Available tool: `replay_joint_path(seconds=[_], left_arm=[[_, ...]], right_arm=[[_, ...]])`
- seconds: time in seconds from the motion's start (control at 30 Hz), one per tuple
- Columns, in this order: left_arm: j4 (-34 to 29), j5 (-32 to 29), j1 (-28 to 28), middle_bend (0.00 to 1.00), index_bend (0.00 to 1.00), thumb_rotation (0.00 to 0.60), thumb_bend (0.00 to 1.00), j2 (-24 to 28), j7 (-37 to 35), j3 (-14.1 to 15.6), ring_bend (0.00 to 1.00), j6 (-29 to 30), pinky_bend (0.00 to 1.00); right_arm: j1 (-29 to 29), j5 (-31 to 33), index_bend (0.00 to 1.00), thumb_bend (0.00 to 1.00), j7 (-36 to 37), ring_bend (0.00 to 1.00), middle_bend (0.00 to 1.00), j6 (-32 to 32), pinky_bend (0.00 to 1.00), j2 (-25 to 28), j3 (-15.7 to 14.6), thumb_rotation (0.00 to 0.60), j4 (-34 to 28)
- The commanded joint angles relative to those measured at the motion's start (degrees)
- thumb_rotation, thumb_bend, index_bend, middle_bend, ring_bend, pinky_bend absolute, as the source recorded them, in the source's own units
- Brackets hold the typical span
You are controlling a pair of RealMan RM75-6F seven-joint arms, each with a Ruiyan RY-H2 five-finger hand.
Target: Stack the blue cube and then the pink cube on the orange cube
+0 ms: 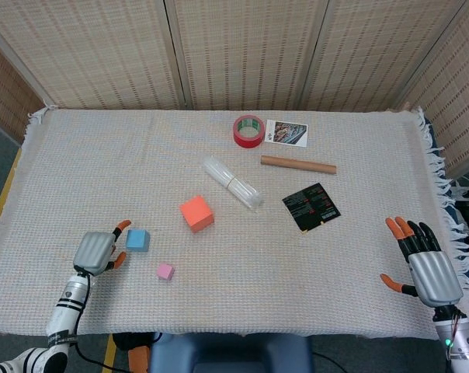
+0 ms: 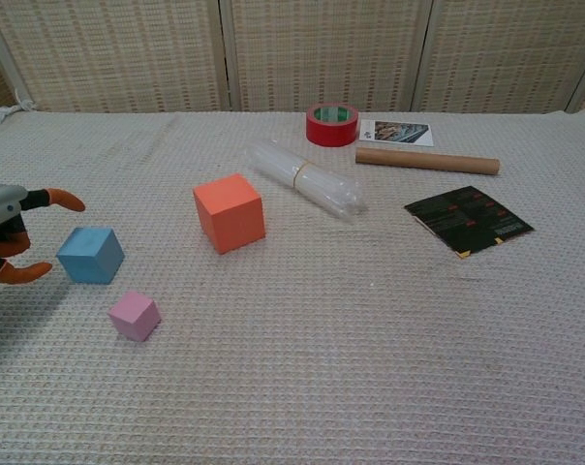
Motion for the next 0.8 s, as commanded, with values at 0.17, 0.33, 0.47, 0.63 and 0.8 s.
replay_joint_path(seconds=[0.17, 0.33, 0.47, 0.63, 0.8], left_arm=[[2.36, -0.43, -1.26, 1.00, 0.21, 0.600, 0.34, -2.27, 0.51, 0.31, 0.97, -0.03, 1.00], [4.10, -0.59, -1.82, 1.00, 0.28, 0.600, 0.34, -3.81, 0.78, 0.55, 0.98, 0.33, 1.00], [5.73, -0.80, -1.98, 1.00, 0.34, 0.600, 0.34, -5.23, 0.40, 0.23, 0.99, 1.37, 1.00], [7.26, 1.30, -1.31, 1.00, 0.48, 0.600, 0.34, -7.44, -4.07, -0.40, 1.00, 5.43, 1.00], [5.33, 2.95, -0.34, 1.00, 0.52, 0.600, 0.34, -6.85, -8.02, -0.80, 1.00, 8.49, 1.00]], right_arm=[[-0.07, 0.19, 0.00, 0.09, 0.31, 0.00, 0.00, -0.09, 0.00, 0.43, -0.04, 0.499, -0.35], [-0.03, 0.15, 0.00, 0.09, 0.32, 0.00, 0.00, -0.34, 0.00, 0.59, -0.19, 0.499, -0.53], [-0.09, 0.02, 0.00, 0.09, 0.21, 0.00, 0.00, -0.27, 0.00, 0.69, -0.30, 0.498, -0.70], [-0.08, 0.18, 0.00, 0.09, 0.09, 0.00, 0.00, -0.46, 0.00, 0.77, -0.33, 0.499, -0.90], [-0.11, 0.15, 0.00, 0.09, 0.17, 0.00, 0.00, -0.45, 0.00, 0.89, -0.36, 0.498, -1.05]])
